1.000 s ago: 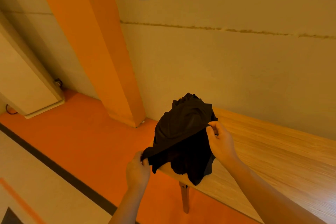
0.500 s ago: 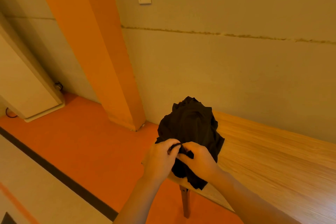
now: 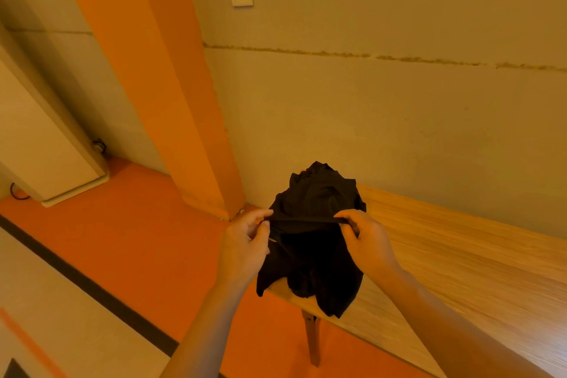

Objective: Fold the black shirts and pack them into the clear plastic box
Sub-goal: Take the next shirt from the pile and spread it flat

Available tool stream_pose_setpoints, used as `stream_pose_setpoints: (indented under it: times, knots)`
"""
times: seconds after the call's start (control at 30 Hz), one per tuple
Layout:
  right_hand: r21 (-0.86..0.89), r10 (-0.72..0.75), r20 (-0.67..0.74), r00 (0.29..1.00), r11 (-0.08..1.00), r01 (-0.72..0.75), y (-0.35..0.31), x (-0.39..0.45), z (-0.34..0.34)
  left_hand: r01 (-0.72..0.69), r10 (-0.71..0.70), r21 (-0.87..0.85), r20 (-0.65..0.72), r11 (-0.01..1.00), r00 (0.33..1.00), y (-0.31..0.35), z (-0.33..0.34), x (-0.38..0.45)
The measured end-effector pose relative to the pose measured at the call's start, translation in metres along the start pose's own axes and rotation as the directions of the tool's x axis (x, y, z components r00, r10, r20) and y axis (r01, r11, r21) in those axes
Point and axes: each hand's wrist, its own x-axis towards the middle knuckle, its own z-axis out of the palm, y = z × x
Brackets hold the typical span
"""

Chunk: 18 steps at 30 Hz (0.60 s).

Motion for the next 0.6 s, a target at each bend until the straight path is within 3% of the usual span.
stream_pose_setpoints:
  times: [0.13,0.33,0.5,0.6]
  knots:
    - [-0.127,0.03,-0.012,0.999,0.991,-0.032,0.014,0.005,-0.013,0.059,-0.064,-0.038,-0.14,0.998,0.988,0.001,-0.017,0.012]
    - [-0.245,0.18,-0.012,0.984,0.953,-0.178,0.045,0.013,-0.04,0.171,-0.186,-0.072,-0.425,0.983,0.886,-0.001,-0.07,0.035]
    - [-0.235,0.267,-0.004,0.964,0.936,-0.261,0.054,0.016,-0.057,0.244,-0.221,-0.011,-0.465,0.97,0.857,-0.011,-0.088,0.045]
    - [-0.066,0.365,0.059,0.929,0.93,-0.361,0.053,0.018,-0.06,0.249,-0.201,0.062,-0.418,0.967,0.886,-0.017,-0.085,0.044]
